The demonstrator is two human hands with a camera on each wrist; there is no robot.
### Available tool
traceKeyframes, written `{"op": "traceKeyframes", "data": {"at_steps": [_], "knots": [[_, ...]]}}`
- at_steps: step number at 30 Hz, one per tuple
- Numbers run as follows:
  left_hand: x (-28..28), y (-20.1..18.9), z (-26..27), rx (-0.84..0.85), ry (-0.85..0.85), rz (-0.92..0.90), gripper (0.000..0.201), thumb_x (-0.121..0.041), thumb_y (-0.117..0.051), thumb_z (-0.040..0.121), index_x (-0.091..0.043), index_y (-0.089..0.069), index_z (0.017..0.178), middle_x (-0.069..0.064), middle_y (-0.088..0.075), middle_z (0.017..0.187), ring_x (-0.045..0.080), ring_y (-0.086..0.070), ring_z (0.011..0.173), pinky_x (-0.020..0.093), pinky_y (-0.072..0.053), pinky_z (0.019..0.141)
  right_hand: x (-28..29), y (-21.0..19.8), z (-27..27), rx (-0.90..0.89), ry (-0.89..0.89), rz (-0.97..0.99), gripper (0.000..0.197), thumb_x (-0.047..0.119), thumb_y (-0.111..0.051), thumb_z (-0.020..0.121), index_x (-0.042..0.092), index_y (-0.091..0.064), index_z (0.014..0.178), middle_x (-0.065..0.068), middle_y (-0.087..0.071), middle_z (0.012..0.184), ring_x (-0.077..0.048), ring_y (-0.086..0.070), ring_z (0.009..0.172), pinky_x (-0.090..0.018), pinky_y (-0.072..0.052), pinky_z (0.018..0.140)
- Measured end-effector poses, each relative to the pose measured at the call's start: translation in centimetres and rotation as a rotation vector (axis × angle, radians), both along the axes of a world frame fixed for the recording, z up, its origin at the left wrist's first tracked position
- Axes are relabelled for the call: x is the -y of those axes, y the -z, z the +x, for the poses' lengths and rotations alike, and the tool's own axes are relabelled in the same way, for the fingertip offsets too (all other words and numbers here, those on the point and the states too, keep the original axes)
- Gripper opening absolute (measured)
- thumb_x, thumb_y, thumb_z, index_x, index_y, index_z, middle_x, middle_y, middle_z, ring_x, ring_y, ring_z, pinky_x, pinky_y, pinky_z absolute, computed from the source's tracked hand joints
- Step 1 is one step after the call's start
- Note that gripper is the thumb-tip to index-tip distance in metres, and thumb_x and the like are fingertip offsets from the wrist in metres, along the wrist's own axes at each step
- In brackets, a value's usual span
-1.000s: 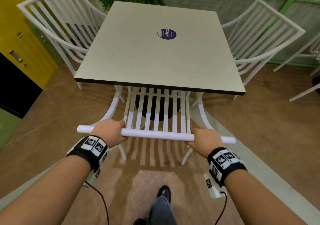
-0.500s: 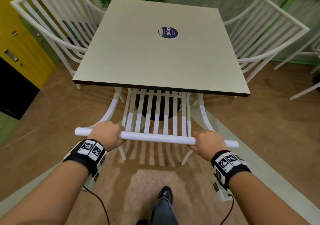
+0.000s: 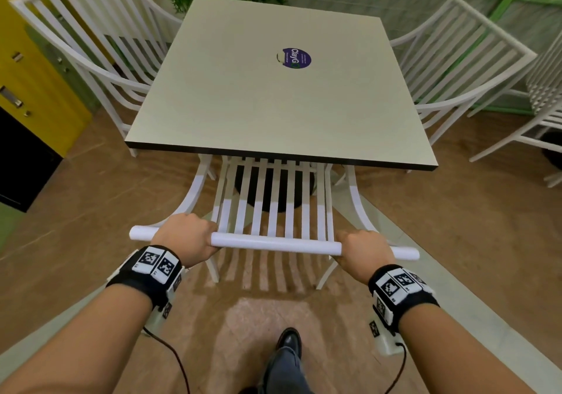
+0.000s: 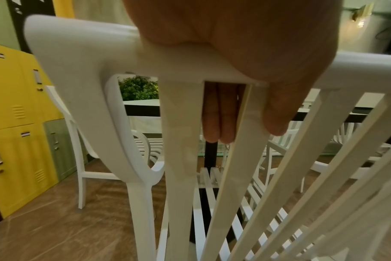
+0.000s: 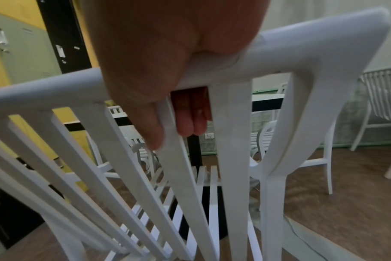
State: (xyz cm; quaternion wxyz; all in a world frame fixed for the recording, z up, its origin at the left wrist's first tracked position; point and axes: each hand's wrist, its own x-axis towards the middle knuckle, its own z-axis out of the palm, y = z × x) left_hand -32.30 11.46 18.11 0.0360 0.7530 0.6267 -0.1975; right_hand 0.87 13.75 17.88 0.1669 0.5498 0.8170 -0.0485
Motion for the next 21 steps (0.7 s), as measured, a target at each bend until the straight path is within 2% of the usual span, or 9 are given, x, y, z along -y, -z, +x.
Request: {"op": "traceKeyframes", "data": {"at_steps": [4, 10, 12, 16, 19, 21], "knots": [[0.1, 0.0, -0.1, 0.008, -0.011, 0.016, 0.028, -0.056, -0.047, 0.085, -0.03, -0.049, 0.074, -0.008, -0.048, 0.06, 0.016, -0.052, 0.06, 0.028, -0.04, 0.056, 0.4, 0.1, -0.4, 0.008, 0.027, 0.007, 0.019, 0.034, -0.056, 0.088, 0.024, -0.042, 0.081, 0.004, -0.051, 0.073, -0.02, -0.05, 0.063, -0.028, -0.038, 0.057], [1.2, -0.3, 1.0, 0.057, -0.117, 0.055, 0.026, -0.054, -0.052, 0.084, -0.029, -0.048, 0.076, -0.007, -0.05, 0.064, 0.017, -0.052, 0.062, 0.029, -0.042, 0.058, 1.1, 0.0, -0.4, -0.035, 0.08, 0.022, 0.013, 0.034, -0.057, 0.088, 0.022, -0.053, 0.091, 0.002, -0.062, 0.079, -0.022, -0.052, 0.065, -0.03, -0.044, 0.059], [1.8, -0.3, 1.2, 0.072, -0.127, 0.048, 0.025, -0.053, -0.053, 0.084, -0.029, -0.049, 0.08, -0.006, -0.053, 0.069, 0.017, -0.053, 0.065, 0.029, -0.045, 0.06, 1.7, 0.1, -0.2, -0.019, 0.071, 0.028, 0.014, 0.035, -0.056, 0.089, 0.022, -0.053, 0.092, 0.002, -0.058, 0.078, -0.022, -0.052, 0.067, -0.031, -0.043, 0.061], [3.2, -0.1, 0.6, 0.034, -0.09, 0.028, 0.026, -0.056, -0.05, 0.084, -0.031, -0.049, 0.079, -0.007, -0.053, 0.067, 0.016, -0.052, 0.063, 0.028, -0.043, 0.058, 2.9, 0.6, 0.3, -0.019, 0.013, -0.007, 0.016, 0.038, -0.053, 0.089, 0.023, -0.057, 0.093, 0.001, -0.064, 0.083, -0.021, -0.058, 0.069, -0.031, -0.042, 0.059], [3.5, 0.1, 0.3, 0.033, -0.061, 0.019, 0.027, -0.057, -0.047, 0.085, -0.031, -0.045, 0.078, -0.008, -0.048, 0.063, 0.016, -0.05, 0.063, 0.028, -0.042, 0.058, 2.8, 0.5, 0.6, -0.028, 0.015, -0.019, 0.015, 0.039, -0.054, 0.088, 0.024, -0.055, 0.087, 0.003, -0.059, 0.079, -0.02, -0.053, 0.065, -0.03, -0.04, 0.058], [2.9, 0.2, -0.1, 0.032, -0.05, 0.006, 0.028, -0.059, -0.047, 0.084, -0.031, -0.049, 0.08, -0.007, -0.054, 0.068, 0.015, -0.051, 0.064, 0.028, -0.042, 0.059, 2.7, 0.4, 0.3, -0.029, 0.023, -0.011, 0.016, 0.04, -0.054, 0.088, 0.024, -0.054, 0.088, 0.003, -0.055, 0.076, -0.02, -0.051, 0.065, -0.03, -0.038, 0.058]]}}
